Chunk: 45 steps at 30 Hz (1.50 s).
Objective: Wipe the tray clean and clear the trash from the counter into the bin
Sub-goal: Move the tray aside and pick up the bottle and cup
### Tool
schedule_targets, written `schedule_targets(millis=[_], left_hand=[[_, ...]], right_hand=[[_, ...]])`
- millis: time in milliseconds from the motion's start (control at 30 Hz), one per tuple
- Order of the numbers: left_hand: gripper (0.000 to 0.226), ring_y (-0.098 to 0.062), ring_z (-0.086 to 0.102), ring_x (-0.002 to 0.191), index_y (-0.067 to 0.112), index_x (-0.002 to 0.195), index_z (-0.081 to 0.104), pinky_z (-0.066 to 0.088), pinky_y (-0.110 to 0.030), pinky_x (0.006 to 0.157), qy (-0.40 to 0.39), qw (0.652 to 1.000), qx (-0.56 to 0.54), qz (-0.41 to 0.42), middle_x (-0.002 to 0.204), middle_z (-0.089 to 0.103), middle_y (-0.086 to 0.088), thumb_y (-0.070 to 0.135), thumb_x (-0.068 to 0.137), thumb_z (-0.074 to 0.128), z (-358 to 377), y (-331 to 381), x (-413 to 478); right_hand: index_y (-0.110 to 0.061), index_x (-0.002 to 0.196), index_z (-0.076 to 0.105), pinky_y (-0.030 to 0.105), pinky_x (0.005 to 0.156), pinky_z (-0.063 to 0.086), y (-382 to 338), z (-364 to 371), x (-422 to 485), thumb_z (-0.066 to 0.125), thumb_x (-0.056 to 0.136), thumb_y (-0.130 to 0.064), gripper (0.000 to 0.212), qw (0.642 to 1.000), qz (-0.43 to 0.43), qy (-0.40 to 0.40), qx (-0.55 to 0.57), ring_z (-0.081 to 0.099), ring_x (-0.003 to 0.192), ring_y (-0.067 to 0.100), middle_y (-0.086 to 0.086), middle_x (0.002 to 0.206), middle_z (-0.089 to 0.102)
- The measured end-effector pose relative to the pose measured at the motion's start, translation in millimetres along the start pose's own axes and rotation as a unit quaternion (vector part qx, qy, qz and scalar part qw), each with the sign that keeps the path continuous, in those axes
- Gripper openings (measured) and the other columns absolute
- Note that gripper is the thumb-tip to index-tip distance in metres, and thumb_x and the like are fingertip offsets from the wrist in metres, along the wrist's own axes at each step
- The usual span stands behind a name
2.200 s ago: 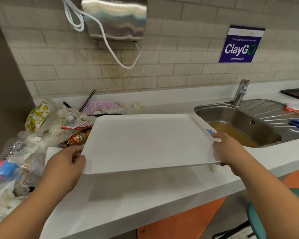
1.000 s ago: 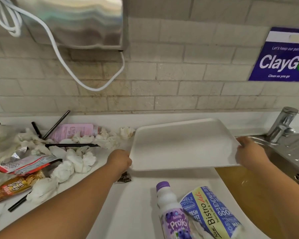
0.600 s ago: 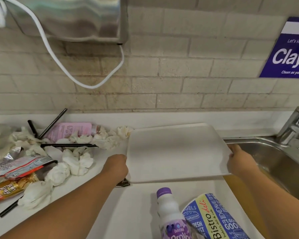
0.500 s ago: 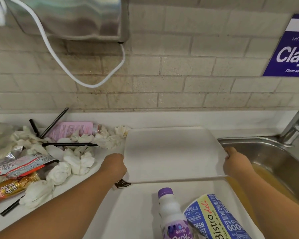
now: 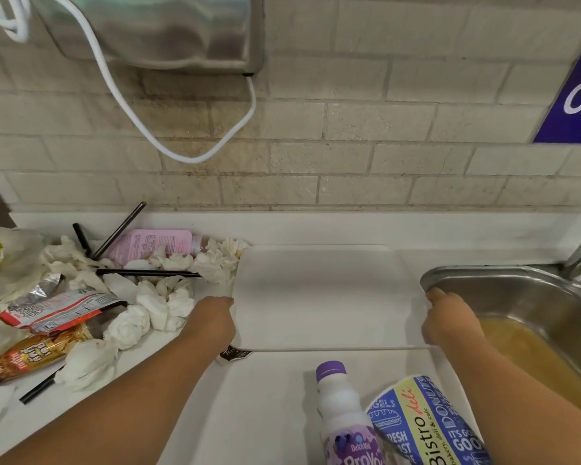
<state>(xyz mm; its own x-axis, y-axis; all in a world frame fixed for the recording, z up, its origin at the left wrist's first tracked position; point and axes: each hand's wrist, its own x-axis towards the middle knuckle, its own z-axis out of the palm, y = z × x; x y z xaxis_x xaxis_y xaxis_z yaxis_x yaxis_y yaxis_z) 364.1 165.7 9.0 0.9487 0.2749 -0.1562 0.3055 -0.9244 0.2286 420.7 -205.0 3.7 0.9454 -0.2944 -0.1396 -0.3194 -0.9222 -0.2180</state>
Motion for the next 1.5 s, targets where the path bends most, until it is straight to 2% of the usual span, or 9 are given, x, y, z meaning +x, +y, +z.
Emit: schedule_targets(millis=[233, 400, 567, 700, 800, 967, 1133, 1333, 1500], left_hand=[[0.053, -0.019, 0.046, 0.126, 0.02, 0.145, 0.033, 0.036, -0.022, 0.102, 0.023, 0.998, -0.047, 0.02, 0.138, 0.05, -0.003, 0.007, 0.094, 0.04, 0.6, -6.7, -11.5], [0.044, -0.021, 0.058, 0.107, 0.017, 0.137, 0.046, 0.043, -0.024, 0.087, 0.038, 0.99, -0.129, 0.03, 0.116, 0.064, -0.006, 0.014, 0.093, 0.049, 1.9, -15.0, -31.0], [0.034, -0.008, 0.057, 0.083, 0.02, 0.121, 0.056, 0.038, -0.017, 0.07, 0.071, 0.974, -0.199, 0.078, 0.096, 0.061, 0.003, 0.024, 0.087, 0.062, 6.6, -25.2, -56.9], [0.02, -0.003, 0.051, 0.086, 0.027, 0.094, 0.059, 0.039, -0.014, 0.072, 0.079, 0.972, -0.154, 0.158, 0.094, 0.052, 0.01, 0.033, 0.079, 0.071, 14.9, -35.3, -77.3], [0.013, -0.007, 0.048, 0.09, 0.024, 0.095, 0.061, 0.039, -0.018, 0.075, 0.099, 0.972, -0.11, 0.185, 0.093, 0.05, 0.012, 0.028, 0.084, 0.066, 18.1, -37.4, -82.0], [0.014, -0.009, 0.045, 0.086, 0.019, 0.091, 0.066, 0.036, -0.018, 0.07, 0.131, 0.968, -0.073, 0.199, 0.085, 0.047, 0.012, 0.016, 0.091, 0.052, 14.4, -35.9, -83.9], [0.014, -0.007, 0.045, 0.08, 0.019, 0.089, 0.061, 0.032, -0.01, 0.063, 0.132, 0.962, -0.098, 0.216, 0.076, 0.043, 0.019, 0.015, 0.093, 0.049, 7.2, -36.6, -100.5], [0.013, -0.005, 0.055, 0.068, 0.026, 0.086, 0.057, 0.038, -0.012, 0.057, 0.112, 0.955, -0.232, 0.145, 0.078, 0.061, 0.009, 0.015, 0.092, 0.054, 1.5, -40.2, -135.5], [0.038, -0.005, 0.056, 0.071, 0.032, 0.071, 0.062, 0.039, -0.006, 0.057, 0.082, 0.946, -0.288, 0.126, 0.084, 0.062, 0.009, 0.0, 0.088, 0.05, 1.8, -28.9, -155.4]], right_hand=[[-0.027, 0.145, 0.029, 0.045, 0.092, 0.051, 5.4, -3.9, -1.6, 0.061, 0.074, -0.005, 0.081, 0.999, -0.015, -0.038, -0.025, 0.053, 0.116, 0.032, 0.009, 0.133, 0.044], [-0.019, 0.149, 0.025, 0.04, 0.105, 0.041, 8.3, -13.7, -10.6, 0.047, 0.091, -0.019, 0.062, 0.994, -0.045, -0.077, -0.055, 0.043, 0.126, 0.032, 0.012, 0.144, 0.033], [-0.02, 0.145, 0.03, 0.044, 0.101, 0.041, 6.7, -19.1, -24.3, 0.048, 0.095, -0.034, 0.056, 0.999, -0.039, 0.001, 0.033, 0.047, 0.119, 0.038, 0.015, 0.139, 0.032], [-0.024, 0.14, 0.041, 0.041, 0.102, 0.041, -6.8, -29.9, -60.1, 0.054, 0.094, -0.028, 0.049, 0.978, -0.124, 0.073, 0.153, 0.051, 0.115, 0.029, 0.011, 0.139, 0.037], [-0.026, 0.134, 0.049, 0.029, 0.088, 0.043, -19.3, -38.9, -94.0, 0.056, 0.094, -0.025, 0.041, 0.959, -0.191, 0.081, 0.191, 0.053, 0.097, 0.015, 0.003, 0.134, 0.042], [-0.032, 0.114, 0.062, 0.016, 0.073, 0.038, -31.1, -48.1, -141.2, 0.056, 0.094, -0.026, 0.022, 0.941, -0.254, 0.049, 0.218, 0.054, 0.094, 0.005, -0.012, 0.117, 0.049], [-0.042, 0.102, 0.06, 0.014, 0.072, 0.041, -26.8, -44.9, -174.5, 0.056, 0.093, -0.03, 0.015, 0.941, -0.272, 0.003, 0.2, 0.055, 0.092, -0.001, -0.021, 0.107, 0.053], [-0.037, 0.096, 0.06, 0.009, 0.065, 0.038, -16.7, -43.0, -204.4, 0.055, 0.094, -0.026, 0.013, 0.951, -0.259, 0.013, 0.171, 0.055, 0.081, 0.001, -0.019, 0.095, 0.056], [-0.032, 0.088, 0.058, 0.021, 0.068, 0.048, -21.5, -33.5, -230.0, 0.054, 0.091, -0.039, 0.009, 0.967, -0.234, -0.001, 0.102, 0.056, 0.074, 0.005, -0.01, 0.081, 0.063]])
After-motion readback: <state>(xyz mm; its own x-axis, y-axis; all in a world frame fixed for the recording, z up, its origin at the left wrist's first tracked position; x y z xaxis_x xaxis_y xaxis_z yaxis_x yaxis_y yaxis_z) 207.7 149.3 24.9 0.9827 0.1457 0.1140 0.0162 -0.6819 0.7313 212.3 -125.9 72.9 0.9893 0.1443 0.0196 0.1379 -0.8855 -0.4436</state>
